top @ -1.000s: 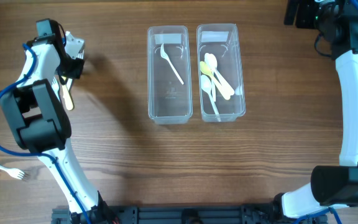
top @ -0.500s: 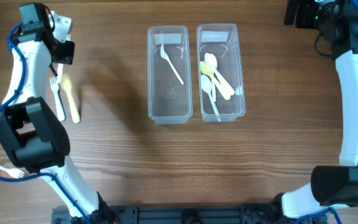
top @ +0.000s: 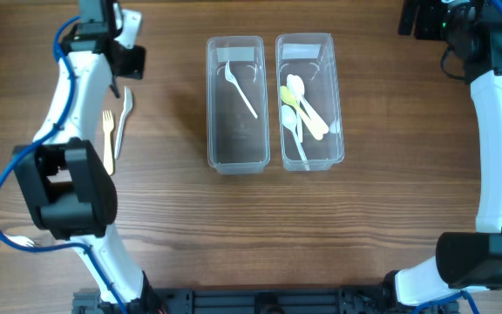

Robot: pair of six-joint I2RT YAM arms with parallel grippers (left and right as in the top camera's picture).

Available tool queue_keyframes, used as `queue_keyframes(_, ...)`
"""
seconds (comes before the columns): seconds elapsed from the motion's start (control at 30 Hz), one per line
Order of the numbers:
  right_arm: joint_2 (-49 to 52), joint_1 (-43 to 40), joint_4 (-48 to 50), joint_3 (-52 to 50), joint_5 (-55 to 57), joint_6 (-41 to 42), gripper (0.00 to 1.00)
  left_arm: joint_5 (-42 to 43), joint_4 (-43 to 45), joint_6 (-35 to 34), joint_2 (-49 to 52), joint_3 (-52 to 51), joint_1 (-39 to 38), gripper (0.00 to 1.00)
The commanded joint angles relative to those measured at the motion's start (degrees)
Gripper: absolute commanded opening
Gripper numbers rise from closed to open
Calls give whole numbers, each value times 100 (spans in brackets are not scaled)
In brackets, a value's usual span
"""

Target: Pack container

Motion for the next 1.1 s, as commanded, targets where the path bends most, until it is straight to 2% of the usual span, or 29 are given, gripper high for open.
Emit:
queue_keyframes(0.0, 39, -17, 20, -17, 96, -13, 100, 184, 39, -404, -538, 28, -468, 5)
queue_keyframes(0.03, 39, -17, 20, -17, 98, -11, 100, 184, 20, -404, -588, 28, -531, 10)
queue_keyframes(0.07, 39, -17, 20, -17, 98, -13, 100, 92, -13, -404, -627, 26, -603, 26)
queue_keyframes(0.13, 39, -17, 17, -17, 98, -11, 100, -157, -116, -404, -645, 26, -649, 37)
queue_keyframes(0.17, 39, -17, 20, -17, 98, -13, 100, -262, -203, -404, -645, 26, -649, 53)
queue_keyframes(0.2, 39, -17, 20, -17, 98, -13, 99, -313, -306, -407, -645, 26, -643, 61)
queue_keyframes(0.3, 39, -17, 20, -17, 98, -13, 100, -310, -710, -706, -643, 26, -466, 71)
queue_keyframes(0.37, 39, -17, 20, -17, 98, -13, 100, -306, -1054, -1491, -643, 26, -267, 71)
queue_keyframes(0.43, 39, -17, 20, -17, 96, -13, 100, -308, -1353, -1932, -643, 26, -129, 69)
queue_keyframes(0.53, 39, -17, 20, -17, 96, -13, 100, -306, -1609, -2371, -625, 13, 37, 58)
queue_keyframes(0.67, 39, -17, 20, -17, 96, -13, 99, -306, -1906, -3222, -544, 4, 127, 58)
queue_keyframes(0.77, 39, -17, 20, -17, 98, -11, 100, -267, -1967, -3449, -341, 4, 120, 52)
queue_keyframes(0.93, 39, -17, 17, -17, 96, -13, 100, -90, -1937, -3449, 122, -59, 144, 51)
queue_keyframes(1.03, 39, -17, 20, -17, 98, -13, 100, -90, -1770, -3856, 448, -188, 254, 47)
queue_keyframes(1.07, 39, -17, 17, -17, 98, -13, 100, -83, -1768, -3967, 533, -188, 297, 43)
